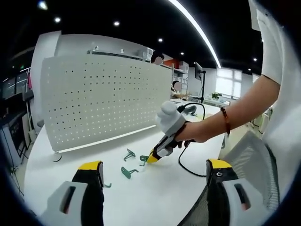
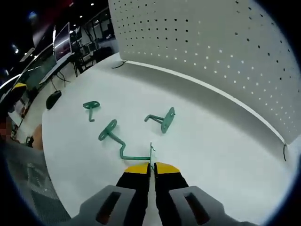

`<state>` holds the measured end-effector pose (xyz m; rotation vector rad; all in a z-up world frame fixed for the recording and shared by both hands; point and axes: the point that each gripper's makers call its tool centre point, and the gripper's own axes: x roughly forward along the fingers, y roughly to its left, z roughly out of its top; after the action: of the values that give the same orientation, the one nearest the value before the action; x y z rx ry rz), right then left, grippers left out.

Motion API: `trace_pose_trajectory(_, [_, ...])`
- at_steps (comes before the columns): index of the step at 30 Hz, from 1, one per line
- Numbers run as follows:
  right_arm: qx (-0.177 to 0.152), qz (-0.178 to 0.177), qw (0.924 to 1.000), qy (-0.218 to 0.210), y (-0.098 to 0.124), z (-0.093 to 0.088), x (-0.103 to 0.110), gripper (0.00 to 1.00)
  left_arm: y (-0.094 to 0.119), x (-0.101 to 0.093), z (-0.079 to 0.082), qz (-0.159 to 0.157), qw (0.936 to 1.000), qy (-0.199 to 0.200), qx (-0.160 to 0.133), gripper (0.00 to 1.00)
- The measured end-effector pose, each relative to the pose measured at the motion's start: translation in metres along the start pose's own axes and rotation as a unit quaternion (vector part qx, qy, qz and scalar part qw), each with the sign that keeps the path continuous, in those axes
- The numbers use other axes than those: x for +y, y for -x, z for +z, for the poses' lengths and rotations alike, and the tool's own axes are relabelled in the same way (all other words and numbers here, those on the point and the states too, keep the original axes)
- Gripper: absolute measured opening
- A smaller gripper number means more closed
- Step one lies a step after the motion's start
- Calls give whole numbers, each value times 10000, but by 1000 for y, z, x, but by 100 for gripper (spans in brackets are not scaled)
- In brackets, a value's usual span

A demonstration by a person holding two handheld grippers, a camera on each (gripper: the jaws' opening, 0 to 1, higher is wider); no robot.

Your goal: Insert the hook assembly into the mounting plate slot until the hook locks in place.

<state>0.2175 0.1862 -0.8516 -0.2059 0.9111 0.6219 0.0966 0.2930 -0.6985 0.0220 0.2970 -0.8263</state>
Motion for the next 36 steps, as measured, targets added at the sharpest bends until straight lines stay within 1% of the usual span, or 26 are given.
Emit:
trace_pose_trajectory(7, [-163,-52,9998,-26,8,3,0,2,2,-2,5,35,10000,33,-36,91])
trace_pose_trajectory(11, [-237,-68,9997,-9,14,4,2,2,4,-2,10,138,9998,26,-102,92])
trace_pose_trajectory(18, [-541,-79,9985,-9,28,10,8,2,4,-8,17,146,9996,130,-215,89])
trace_pose_trajectory(19, [-612,-41,9981,-40,30,12,10,2,3,-9,17,144,9996,136,-217,89])
trace_pose_trajectory(20, [-787,7,9969,-65,34,17,13,2,2,-10,17,143,9996,145,-205,88])
trace_pose_trajectory(21, [-836,4,9965,-62,37,18,13,2,2,-11,17,140,9996,150,-202,88])
trace_pose_trajectory(28, [-1127,82,9935,-149,54,26,16,2,-2,-18,22,90,9994,210,-261,89])
trace_pose_trajectory(30, [-1258,87,9918,-213,58,28,16,2,-2,-19,25,79,9993,209,-295,89])
trace_pose_trajectory(34, [-1489,147,9879,-411,66,28,19,2,-2,-21,27,60,9992,208,-330,89])
trace_pose_trajectory(36, [-1506,139,9878,-379,69,25,21,2,-3,-21,26,59,9992,282,-279,88])
